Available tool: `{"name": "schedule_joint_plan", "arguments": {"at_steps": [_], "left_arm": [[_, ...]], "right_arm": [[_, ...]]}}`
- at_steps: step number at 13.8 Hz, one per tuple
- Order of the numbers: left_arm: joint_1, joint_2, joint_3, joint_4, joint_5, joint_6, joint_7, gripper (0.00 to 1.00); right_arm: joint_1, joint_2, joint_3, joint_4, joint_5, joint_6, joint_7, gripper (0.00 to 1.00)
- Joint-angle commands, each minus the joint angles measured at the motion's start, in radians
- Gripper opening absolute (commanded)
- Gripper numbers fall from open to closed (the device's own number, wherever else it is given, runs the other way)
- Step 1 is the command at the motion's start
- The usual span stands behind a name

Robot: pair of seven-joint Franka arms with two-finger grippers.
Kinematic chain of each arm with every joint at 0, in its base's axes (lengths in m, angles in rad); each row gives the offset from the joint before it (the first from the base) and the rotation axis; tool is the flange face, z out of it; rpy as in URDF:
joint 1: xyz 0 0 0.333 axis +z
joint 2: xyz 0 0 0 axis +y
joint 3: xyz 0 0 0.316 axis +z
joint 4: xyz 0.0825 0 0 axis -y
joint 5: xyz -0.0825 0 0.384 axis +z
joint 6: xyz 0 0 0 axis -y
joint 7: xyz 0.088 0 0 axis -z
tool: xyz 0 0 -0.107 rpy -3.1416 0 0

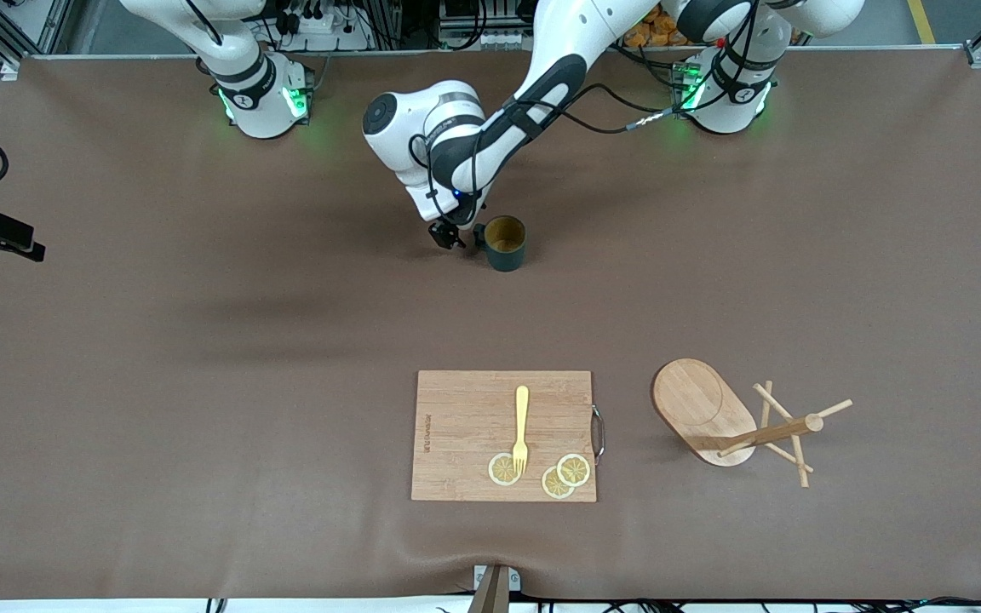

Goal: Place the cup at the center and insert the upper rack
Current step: 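Lower the left gripper and grasp the mug's rim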

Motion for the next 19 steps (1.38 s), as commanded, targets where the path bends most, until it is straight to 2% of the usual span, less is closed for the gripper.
{"name": "schedule_joint_plan", "arguments": {"at_steps": [1,3,6,8,9,11,12,15,16,17,19], "left_arm": [[-0.014,0.021,0.012,0.027,0.021,0.003,-0.048,0.99],[-0.014,0.032,0.022,0.026,0.021,0.003,-0.074,0.97],[-0.014,0.047,0.022,0.024,0.021,0.003,-0.083,0.88],[-0.012,0.044,0.022,0.024,0.021,0.003,-0.077,0.7],[-0.012,0.045,0.023,0.026,0.021,0.005,-0.077,0.68],[-0.009,0.045,0.022,0.026,0.019,0.006,-0.081,0.53],[-0.008,0.044,0.022,0.026,0.018,0.006,-0.083,0.41],[-0.005,0.042,0.023,0.024,0.013,0.006,-0.083,0.19],[-0.005,0.042,0.022,0.024,0.013,0.006,-0.085,0.06],[-0.005,0.039,0.023,0.026,0.013,0.006,-0.085,0.0],[-0.003,0.03,0.022,0.026,0.015,0.005,-0.083,0.0]], "right_arm": [[-0.011,-0.028,0.01,-0.024,0.015,0.005,-0.009,1.0],[-0.009,-0.03,0.01,-0.022,0.015,0.005,-0.009,1.0],[-0.005,-0.039,0.021,-0.015,0.015,0.004,0.0,1.0],[-0.005,-0.053,0.032,-0.011,0.016,0.004,0.003,1.0],[-0.006,-0.06,0.039,-0.007,0.016,0.007,0.006,1.0],[-0.005,-0.064,0.041,0.002,0.016,0.004,0.015,1.0],[-0.006,-0.067,0.041,0.002,0.016,0.004,0.014,1.0],[-0.005,-0.085,0.042,0.002,0.012,-0.011,0.014,1.0],[-0.005,-0.088,0.041,0.002,0.012,-0.046,0.018,1.0],[-0.006,-0.097,0.041,0.002,0.012,-0.076,0.035,1.0],[-0.005,-0.113,0.042,0.002,0.01,-0.128,0.066,1.0]]}}
